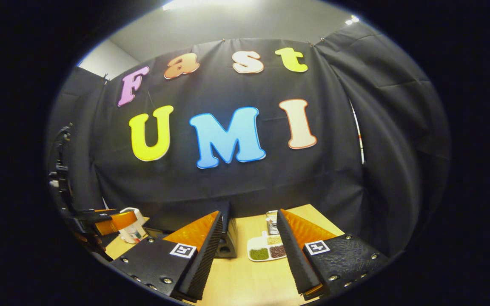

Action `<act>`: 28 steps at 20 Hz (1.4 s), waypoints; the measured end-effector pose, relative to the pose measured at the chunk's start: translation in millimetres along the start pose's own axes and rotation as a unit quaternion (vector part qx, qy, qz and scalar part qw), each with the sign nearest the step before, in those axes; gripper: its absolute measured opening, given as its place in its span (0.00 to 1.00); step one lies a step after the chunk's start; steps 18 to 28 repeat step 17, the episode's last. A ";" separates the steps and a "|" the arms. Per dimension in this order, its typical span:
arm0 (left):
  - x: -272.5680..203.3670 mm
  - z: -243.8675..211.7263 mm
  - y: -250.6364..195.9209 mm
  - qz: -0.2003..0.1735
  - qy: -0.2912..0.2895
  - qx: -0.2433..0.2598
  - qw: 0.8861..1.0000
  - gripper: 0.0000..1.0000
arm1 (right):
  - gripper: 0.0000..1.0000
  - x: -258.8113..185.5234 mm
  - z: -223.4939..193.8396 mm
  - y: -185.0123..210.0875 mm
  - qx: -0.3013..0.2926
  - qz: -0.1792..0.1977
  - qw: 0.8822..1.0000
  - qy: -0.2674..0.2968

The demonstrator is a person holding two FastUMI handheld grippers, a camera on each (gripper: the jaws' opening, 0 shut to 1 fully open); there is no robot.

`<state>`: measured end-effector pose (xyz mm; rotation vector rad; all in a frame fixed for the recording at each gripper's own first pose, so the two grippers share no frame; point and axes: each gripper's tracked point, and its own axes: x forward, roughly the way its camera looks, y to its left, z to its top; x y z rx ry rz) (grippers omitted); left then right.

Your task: Open the electric oven with the left hand, put the food in, and close the electric oven.

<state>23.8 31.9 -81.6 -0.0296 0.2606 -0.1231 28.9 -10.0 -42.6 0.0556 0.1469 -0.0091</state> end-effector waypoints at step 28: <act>-86.9 74.1 32.1 -0.013 -0.107 0.020 0.994 1.00 | 0.91 -32.9 41.5 121.4 -0.024 0.064 0.996 -0.051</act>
